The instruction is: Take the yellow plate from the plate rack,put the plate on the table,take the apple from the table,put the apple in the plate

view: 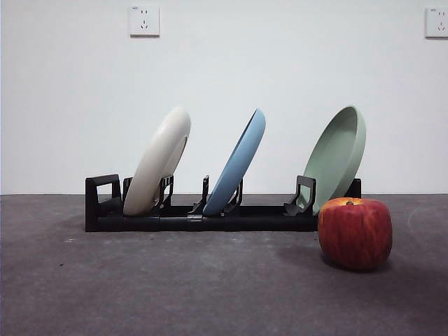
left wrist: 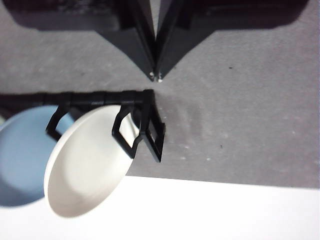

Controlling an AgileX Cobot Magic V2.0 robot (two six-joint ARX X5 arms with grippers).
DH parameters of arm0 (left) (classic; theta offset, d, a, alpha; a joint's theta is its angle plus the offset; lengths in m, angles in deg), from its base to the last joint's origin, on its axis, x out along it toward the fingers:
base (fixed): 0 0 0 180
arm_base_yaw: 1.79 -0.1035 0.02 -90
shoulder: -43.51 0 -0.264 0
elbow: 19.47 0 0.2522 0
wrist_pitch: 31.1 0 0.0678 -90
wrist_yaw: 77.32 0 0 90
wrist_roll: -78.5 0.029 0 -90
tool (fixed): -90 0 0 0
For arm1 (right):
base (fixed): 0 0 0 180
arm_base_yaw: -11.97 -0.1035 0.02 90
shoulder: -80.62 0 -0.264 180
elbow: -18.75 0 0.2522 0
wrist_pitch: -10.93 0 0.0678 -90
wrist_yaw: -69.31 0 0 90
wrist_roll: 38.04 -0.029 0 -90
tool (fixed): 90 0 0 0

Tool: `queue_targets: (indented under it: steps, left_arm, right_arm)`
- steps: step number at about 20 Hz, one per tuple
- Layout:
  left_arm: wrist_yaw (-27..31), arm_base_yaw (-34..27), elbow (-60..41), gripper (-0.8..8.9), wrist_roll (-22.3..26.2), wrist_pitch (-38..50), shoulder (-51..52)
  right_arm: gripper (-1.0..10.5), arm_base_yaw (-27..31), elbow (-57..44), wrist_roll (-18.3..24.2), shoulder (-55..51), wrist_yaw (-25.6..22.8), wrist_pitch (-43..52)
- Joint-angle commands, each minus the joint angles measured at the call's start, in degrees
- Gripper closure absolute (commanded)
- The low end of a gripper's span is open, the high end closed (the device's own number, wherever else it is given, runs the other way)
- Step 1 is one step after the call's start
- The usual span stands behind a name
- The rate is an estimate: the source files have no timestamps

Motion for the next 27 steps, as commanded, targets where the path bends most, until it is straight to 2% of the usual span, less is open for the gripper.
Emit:
queue_targets:
  steps: [1,6,9,15,17,22,23,26,27]
  left_arm:
    - [0.0,-0.2,3.76,8.2,-3.67,-0.42,-1.55]
    - [0.0,-0.2,13.53,8.2,-3.5,-0.2,-12.0]
    - [-0.33,-0.2,20.02,8.2,-3.19,-0.28,-21.18]
    - [-8.83,-0.17,31.91,8.19,-2.99,-0.28,-41.13]
    - [-12.22,-0.17,34.56,8.19,-3.02,-0.28,-45.92]
    - [-22.47,0.28,43.01,8.16,-3.1,-1.29,-58.82]
    - [-22.6,1.03,46.07,8.05,-3.1,-2.6,-62.31]
    - [-22.08,3.48,54.66,5.83,-3.08,-6.43,-70.31]
    - [-22.08,4.55,57.83,5.86,-3.08,-7.34,-72.94]
  right_arm:
    - [9.6,-0.07,3.3,-1.7,2.56,0.04,0.42]
    - [9.6,-0.07,13.57,-1.38,13.57,0.07,-0.59]
    - [9.6,-0.07,21.2,1.38,21.49,0.11,-1.44]
    - [9.5,-0.09,37.24,8.68,36.96,0.28,-11.45]
    - [9.5,-0.07,40.63,10.51,40.24,2.91,-14.25]
    - [9.4,-0.09,47.5,13.07,47.65,14.19,-19.37]
    - [9.2,-0.09,48.63,13.38,49.31,16.87,-19.87]
    - [6.7,-0.09,49.68,13.35,52.33,18.12,-20.0]
    - [6.6,-0.09,49.68,13.33,53.02,18.14,-20.13]
